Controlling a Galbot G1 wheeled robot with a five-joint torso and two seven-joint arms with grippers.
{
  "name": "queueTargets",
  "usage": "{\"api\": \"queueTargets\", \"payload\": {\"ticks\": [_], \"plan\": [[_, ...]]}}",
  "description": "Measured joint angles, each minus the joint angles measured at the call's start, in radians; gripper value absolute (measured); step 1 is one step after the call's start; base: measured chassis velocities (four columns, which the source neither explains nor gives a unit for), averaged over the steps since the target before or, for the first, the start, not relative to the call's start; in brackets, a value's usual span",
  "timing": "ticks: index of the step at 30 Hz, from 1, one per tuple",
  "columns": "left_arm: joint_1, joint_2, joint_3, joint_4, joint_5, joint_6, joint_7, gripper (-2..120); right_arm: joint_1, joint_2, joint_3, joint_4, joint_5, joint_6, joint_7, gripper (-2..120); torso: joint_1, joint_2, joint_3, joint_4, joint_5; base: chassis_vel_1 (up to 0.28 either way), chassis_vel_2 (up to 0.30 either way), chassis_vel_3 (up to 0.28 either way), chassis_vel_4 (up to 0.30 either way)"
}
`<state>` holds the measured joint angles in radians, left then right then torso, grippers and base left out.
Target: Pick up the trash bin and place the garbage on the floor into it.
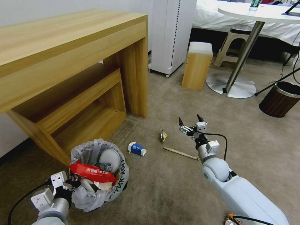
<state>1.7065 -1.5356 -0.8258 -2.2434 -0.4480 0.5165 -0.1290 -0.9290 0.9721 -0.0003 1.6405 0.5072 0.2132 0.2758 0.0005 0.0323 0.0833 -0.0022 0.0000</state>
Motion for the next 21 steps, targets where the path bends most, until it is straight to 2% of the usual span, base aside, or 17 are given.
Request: {"api": "queueTargets", "payload": {"ticks": [21], "plan": [[-0.018,0.005,0.000,0.028,-0.003,0.000,-0.001,0,0.022,0.008,-0.019,-0.033,0.000,0.008,-0.007,100,0.000,0.000,0.000,0.0000,0.0000,0.000,0.000,0.000,0.000]]}}
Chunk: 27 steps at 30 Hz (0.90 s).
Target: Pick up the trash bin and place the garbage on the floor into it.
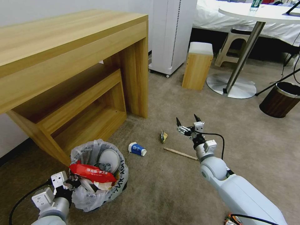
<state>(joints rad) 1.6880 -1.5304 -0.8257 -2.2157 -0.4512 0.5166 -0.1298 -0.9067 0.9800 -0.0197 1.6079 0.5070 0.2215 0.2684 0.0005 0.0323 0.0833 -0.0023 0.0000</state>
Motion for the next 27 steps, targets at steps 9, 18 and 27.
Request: {"api": "queueTargets", "payload": {"ticks": [9,18,27], "plan": [[-0.006,0.013,-0.004,0.006,-0.016,0.000,-0.001,0,0.021,0.013,-0.023,-0.014,-0.001,-0.004,0.002,100,0.000,0.000,0.000,-0.0001,0.0000,-0.095,0.100,0.095,-0.105],[-0.006,0.015,-0.004,0.006,-0.018,0.000,-0.001,0,0.032,0.012,-0.036,-0.018,0.007,-0.016,0.004,100,0.000,0.000,0.000,0.0000,0.0001,-0.035,0.030,0.024,-0.032],[-0.003,0.013,0.001,-0.012,-0.022,0.001,-0.002,0,0.160,-0.009,-0.186,-0.048,0.228,-0.212,-0.015,100,0.000,0.000,0.000,0.0001,-0.0002,0.000,0.000,0.000,0.000]]}}
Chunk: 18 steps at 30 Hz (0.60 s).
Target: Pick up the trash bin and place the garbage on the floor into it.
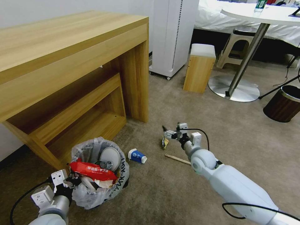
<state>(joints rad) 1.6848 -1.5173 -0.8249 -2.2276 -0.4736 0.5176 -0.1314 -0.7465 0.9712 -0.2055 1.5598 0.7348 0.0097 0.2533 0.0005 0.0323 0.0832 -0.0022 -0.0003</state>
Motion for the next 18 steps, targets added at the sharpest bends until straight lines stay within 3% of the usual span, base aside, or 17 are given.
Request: {"api": "queueTargets", "payload": {"ticks": [2,3,5,8,11,16,18], "plan": [[-0.002,-0.005,0.002,-0.001,0.002,0.000,0.000,0,0.058,-0.003,-0.060,-0.019,0.117,-0.101,-0.036,100,0.000,0.000,0.000,0.0001,-0.0001,0.000,0.000,0.000,0.000],[-0.002,-0.005,0.002,-0.001,0.002,0.000,0.000,0,0.058,-0.003,-0.060,-0.019,0.117,-0.101,-0.036,100,0.000,0.000,0.000,0.0001,-0.0001,0.000,0.000,0.000,0.000],[-0.014,-0.005,0.010,0.003,0.003,0.000,0.000,0,0.095,-0.011,-0.115,-0.039,0.188,-0.190,-0.053,100,0.000,0.000,0.000,0.0000,0.0004,0.000,0.000,0.000,0.000],[-0.023,-0.005,0.019,0.013,0.004,0.002,0.000,0,0.116,-0.017,-0.158,-0.057,0.196,-0.262,-0.073,100,0.000,0.000,0.000,-0.0004,0.0003,0.000,0.000,0.000,0.000],[-0.032,-0.008,0.027,0.028,0.009,0.002,0.000,0,0.157,-0.005,-0.218,-0.082,0.213,-0.422,-0.033,100,0.000,0.000,0.000,-0.0002,0.0003,0.000,0.000,0.000,0.000],[-0.038,-0.011,0.040,0.029,0.014,0.001,0.002,0,0.203,0.033,-0.279,-0.161,0.155,-0.482,-0.025,100,0.000,0.000,0.000,-0.0001,0.0003,0.000,0.000,0.000,0.000],[-0.037,-0.014,0.042,0.030,0.016,-0.002,0.006,0,0.233,0.064,-0.306,-0.226,0.087,-0.473,-0.083,100,0.000,0.000,0.000,-0.0004,0.0003,0.000,0.000,0.000,0.000]]}}
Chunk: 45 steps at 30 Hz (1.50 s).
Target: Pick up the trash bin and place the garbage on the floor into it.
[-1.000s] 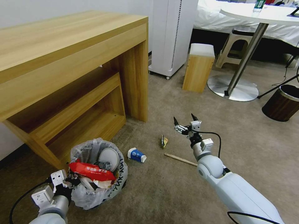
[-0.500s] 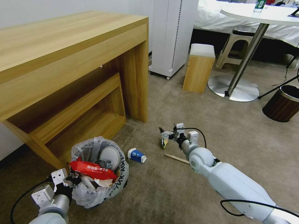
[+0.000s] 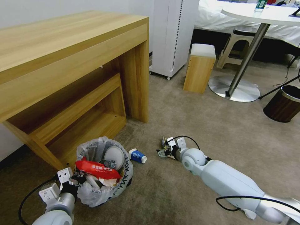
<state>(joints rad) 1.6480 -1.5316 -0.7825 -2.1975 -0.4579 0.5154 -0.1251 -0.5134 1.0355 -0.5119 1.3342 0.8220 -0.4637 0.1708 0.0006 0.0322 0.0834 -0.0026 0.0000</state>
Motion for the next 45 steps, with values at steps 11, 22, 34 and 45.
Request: {"api": "queueTargets", "payload": {"ticks": [11,22,34,45], "plan": [[0.001,-0.021,-0.004,-0.004,0.008,-0.014,0.004,0,0.100,0.160,-0.129,-0.214,-0.186,0.163,-0.243,100,0.000,0.000,0.000,0.0005,-0.0001,0.000,0.000,0.000,0.000],[0.013,-0.027,-0.010,-0.010,0.009,-0.035,0.005,0,0.130,0.261,-0.191,-0.398,-0.280,0.190,-0.264,96,0.000,0.000,0.000,0.0003,-0.0001,0.000,0.000,0.000,0.000],[0.022,-0.033,-0.004,-0.024,0.012,-0.044,0.006,0,0.119,0.340,-0.198,-0.549,-0.326,0.243,-0.253,73,0.000,0.000,0.000,0.0003,-0.0001,0.000,0.000,0.000,0.000],[0.029,-0.033,-0.004,-0.026,0.013,-0.056,0.009,0,0.098,0.378,-0.190,-0.599,-0.351,0.275,-0.253,34,0.000,0.000,0.000,0.0003,-0.0001,0.000,0.000,0.000,0.000]]}}
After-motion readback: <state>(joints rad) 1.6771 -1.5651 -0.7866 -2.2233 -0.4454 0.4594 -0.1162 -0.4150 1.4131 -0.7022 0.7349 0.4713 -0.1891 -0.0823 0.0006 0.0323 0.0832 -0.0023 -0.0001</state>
